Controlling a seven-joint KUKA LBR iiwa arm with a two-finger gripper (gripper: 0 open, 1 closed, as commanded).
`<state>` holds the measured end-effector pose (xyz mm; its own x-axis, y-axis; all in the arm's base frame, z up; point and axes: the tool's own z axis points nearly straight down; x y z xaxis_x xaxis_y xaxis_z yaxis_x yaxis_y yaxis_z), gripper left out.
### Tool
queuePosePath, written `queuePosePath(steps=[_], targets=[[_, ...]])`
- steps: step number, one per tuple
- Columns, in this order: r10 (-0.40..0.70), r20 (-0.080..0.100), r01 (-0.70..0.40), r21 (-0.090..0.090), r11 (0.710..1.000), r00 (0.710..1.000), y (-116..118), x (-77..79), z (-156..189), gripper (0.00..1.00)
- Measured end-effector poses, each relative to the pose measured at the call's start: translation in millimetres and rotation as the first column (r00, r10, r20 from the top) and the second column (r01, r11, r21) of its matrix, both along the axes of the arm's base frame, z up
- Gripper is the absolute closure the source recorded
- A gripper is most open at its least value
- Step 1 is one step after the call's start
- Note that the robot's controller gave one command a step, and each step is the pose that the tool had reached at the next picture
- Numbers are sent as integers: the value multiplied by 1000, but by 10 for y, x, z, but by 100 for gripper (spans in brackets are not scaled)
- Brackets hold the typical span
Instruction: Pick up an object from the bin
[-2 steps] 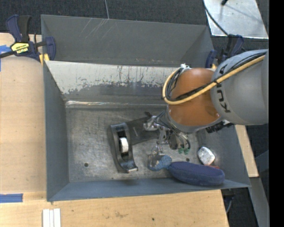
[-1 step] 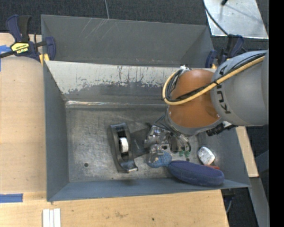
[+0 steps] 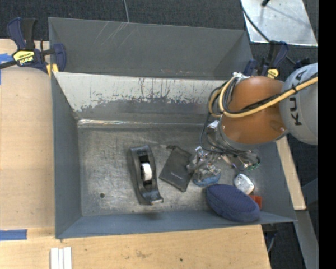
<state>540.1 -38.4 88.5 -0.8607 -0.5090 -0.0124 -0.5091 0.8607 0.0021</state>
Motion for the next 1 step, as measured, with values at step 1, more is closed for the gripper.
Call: queuePosePath(steps=[1], targets=[[34, 4, -34, -8, 999, 999, 146, 90, 1568, 100]])
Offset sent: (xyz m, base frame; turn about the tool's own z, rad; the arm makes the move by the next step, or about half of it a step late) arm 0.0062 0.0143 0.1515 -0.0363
